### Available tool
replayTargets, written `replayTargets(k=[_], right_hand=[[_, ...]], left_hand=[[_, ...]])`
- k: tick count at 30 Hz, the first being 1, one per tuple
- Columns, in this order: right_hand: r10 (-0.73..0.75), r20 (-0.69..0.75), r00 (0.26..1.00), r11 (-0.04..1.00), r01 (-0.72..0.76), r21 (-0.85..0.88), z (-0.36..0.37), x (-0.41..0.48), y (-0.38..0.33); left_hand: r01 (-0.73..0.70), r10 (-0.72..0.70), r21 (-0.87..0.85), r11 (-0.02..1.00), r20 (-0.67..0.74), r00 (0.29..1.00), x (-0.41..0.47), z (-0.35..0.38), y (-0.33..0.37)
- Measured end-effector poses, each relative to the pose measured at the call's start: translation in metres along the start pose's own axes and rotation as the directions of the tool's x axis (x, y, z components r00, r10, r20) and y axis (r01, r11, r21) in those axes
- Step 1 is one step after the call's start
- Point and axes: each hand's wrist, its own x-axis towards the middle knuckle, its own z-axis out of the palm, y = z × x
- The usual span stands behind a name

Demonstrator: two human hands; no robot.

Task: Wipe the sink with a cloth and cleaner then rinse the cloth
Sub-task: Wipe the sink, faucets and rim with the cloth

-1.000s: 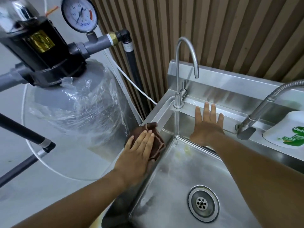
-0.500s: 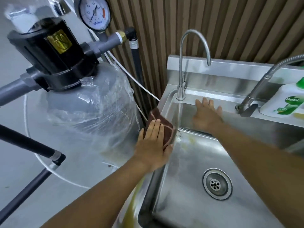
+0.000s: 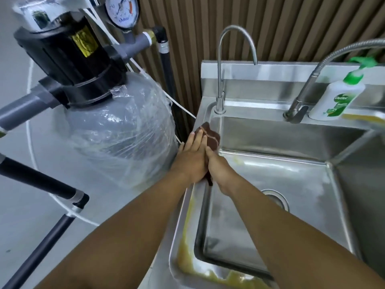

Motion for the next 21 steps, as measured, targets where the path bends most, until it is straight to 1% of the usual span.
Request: replayTargets(k=[3, 4, 6, 8, 9, 11, 13, 15, 18, 19, 21], right_hand=[[-0.008, 0.021, 1.000, 1.000, 0.008, -0.026, 0.001, -0.008, 0.004], [-0.038, 0.026, 0.999, 0.999, 0.039, -0.028, 0.002, -0.016, 0.010], [-0.083, 0.050, 0.995, 0.995, 0.086, -0.059, 0.009, -0.040, 0.027], [-0.083, 0.064, 0.995, 0.989, 0.090, -0.119, 0.017, -0.065, 0.052], [-0.049, 0.070, 0.996, 0.988, 0.058, -0.140, 0.021, -0.078, 0.068], [0.019, 0.114, 0.993, 0.988, -0.002, -0.152, 0.025, -0.105, 0.088], [0.092, 0.182, 0.979, 0.991, -0.073, -0.111, 0.028, -0.125, 0.093], [0.110, 0.210, 0.971, 0.993, -0.099, -0.066, 0.028, -0.128, 0.085], [0.021, 0.119, 0.993, 0.998, -0.014, -0.058, 0.024, -0.097, 0.057], [0.009, 0.077, 0.997, 0.999, -0.006, -0.042, 0.022, -0.084, 0.046], [0.025, 0.043, 0.999, 0.999, -0.024, -0.039, 0.016, -0.062, 0.023]], left_hand=[[0.011, -0.012, 0.022, 1.000, 0.047, 0.999, -0.003, 0.001, 0.000], [0.005, -0.006, 0.020, 1.000, 0.050, 0.999, -0.012, 0.002, 0.000], [-0.003, 0.001, 0.021, 1.000, 0.061, 0.998, -0.040, 0.003, -0.002], [-0.021, 0.018, 0.028, 0.999, 0.077, 0.997, -0.077, 0.012, -0.005], [-0.030, 0.026, 0.049, 0.998, 0.089, 0.996, -0.100, 0.017, -0.004], [-0.060, 0.055, 0.085, 0.995, 0.068, 0.996, -0.145, 0.029, -0.003], [-0.073, 0.071, 0.116, 0.991, 0.028, 0.997, -0.172, 0.042, -0.005], [-0.044, 0.039, 0.118, 0.992, 0.045, 0.998, -0.168, 0.043, -0.004], [-0.062, 0.057, 0.107, 0.992, 0.054, 0.997, -0.125, 0.030, 0.000], [-0.038, 0.031, 0.103, 0.994, 0.076, 0.997, -0.104, 0.021, 0.001], [0.003, -0.013, 0.097, 0.995, 0.106, 0.994, -0.067, 0.006, 0.004]])
